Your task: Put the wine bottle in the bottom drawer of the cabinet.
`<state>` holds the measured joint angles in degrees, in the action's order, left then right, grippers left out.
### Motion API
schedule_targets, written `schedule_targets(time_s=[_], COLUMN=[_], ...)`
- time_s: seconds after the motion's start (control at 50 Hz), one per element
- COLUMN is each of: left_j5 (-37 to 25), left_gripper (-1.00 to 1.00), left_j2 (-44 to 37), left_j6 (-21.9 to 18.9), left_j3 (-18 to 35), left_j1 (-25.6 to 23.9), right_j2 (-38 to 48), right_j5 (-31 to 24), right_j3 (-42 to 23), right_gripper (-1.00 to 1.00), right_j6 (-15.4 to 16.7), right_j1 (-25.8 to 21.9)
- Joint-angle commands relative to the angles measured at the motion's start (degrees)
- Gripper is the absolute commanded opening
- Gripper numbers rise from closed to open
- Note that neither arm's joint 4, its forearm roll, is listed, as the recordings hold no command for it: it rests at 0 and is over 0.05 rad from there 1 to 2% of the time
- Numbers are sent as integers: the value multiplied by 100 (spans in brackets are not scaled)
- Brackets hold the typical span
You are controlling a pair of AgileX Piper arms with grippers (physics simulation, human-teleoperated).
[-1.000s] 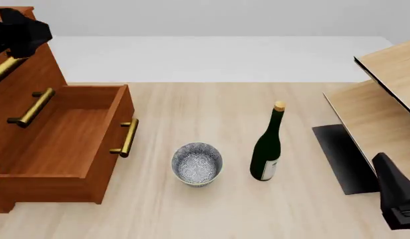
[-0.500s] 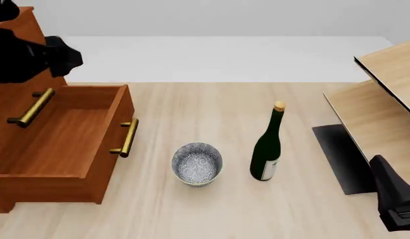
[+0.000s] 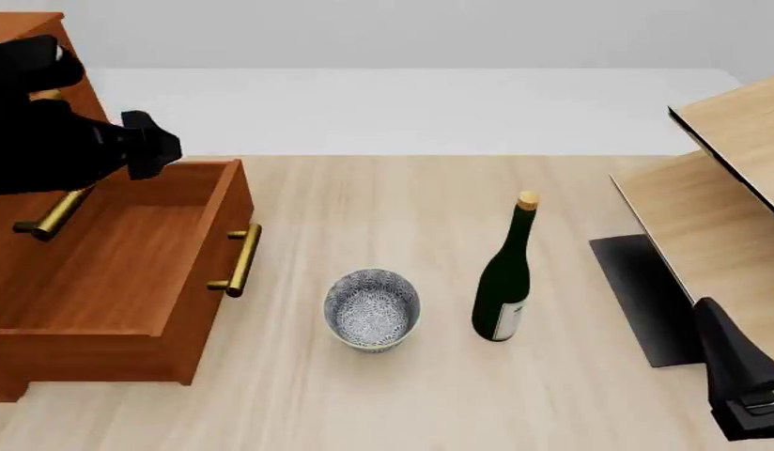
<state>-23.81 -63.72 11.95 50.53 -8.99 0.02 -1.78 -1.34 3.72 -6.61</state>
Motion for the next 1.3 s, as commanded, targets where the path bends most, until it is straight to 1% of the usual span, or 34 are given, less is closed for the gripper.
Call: schedule_targets(time_s=[0.02,0.1,0.12,0.14,0.18,0.2,0.24,0.42,0.44,0.48,0.5,0.54,0.7,0.8,0.9,1.0,1.04,1.3], left_j5=[329,495,506,602,685,721,775,941,983,1053,1092,1141,1314,1386,1528,1668,1778,2130], left_gripper=[100,100,100,100,100,100,100,100,100,100,100,100,100,100,100,100,100,100], left_j2=[-133,-149,-184,-185,-182,-166,-200,-171,-165,-207,-219,-236,-304,-357,-379,-450,-486,-631], left_j6=[51,139,74,171,130,229,189,283,360,323,390,348,408,348,418,395,456,491], left_j3=[-381,-594,-657,-738,-834,-892,-958,-1151,-1182,-1240,-1282,-1318,-1455,-1553,-1674,-1794,-1883,-2128], left_j1=[-15,-98,-192,-119,-138,-191,-163,-149,-144,-132,-136,-124,-116,-165,-156,-155,-184,-213], right_j2=[-1,-1,-1,-1,-1,-1,-1,-1,-1,-1,-1,-1,-1,-1,-1,-1,-1,-1], right_j5=[-14,-26,-34,-37,-35,-35,-34,-39,-40,-48,-50,-53,-62,-70,-69,-72,-71,-94], right_j3=[32,28,28,29,24,25,28,34,35,28,28,26,22,13,19,10,16,13], right_gripper=[100,100,100,100,100,100,100,100,100,100,100,100,100,100,100,100,100,100], right_j6=[28,26,30,33,37,32,38,24,27,12,19,15,27,25,34,42,48,50], right_j1=[-28,-29,-40,-42,-38,-31,-38,-50,-55,-52,-57,-60,-52,-52,-66,-65,-58,-71])
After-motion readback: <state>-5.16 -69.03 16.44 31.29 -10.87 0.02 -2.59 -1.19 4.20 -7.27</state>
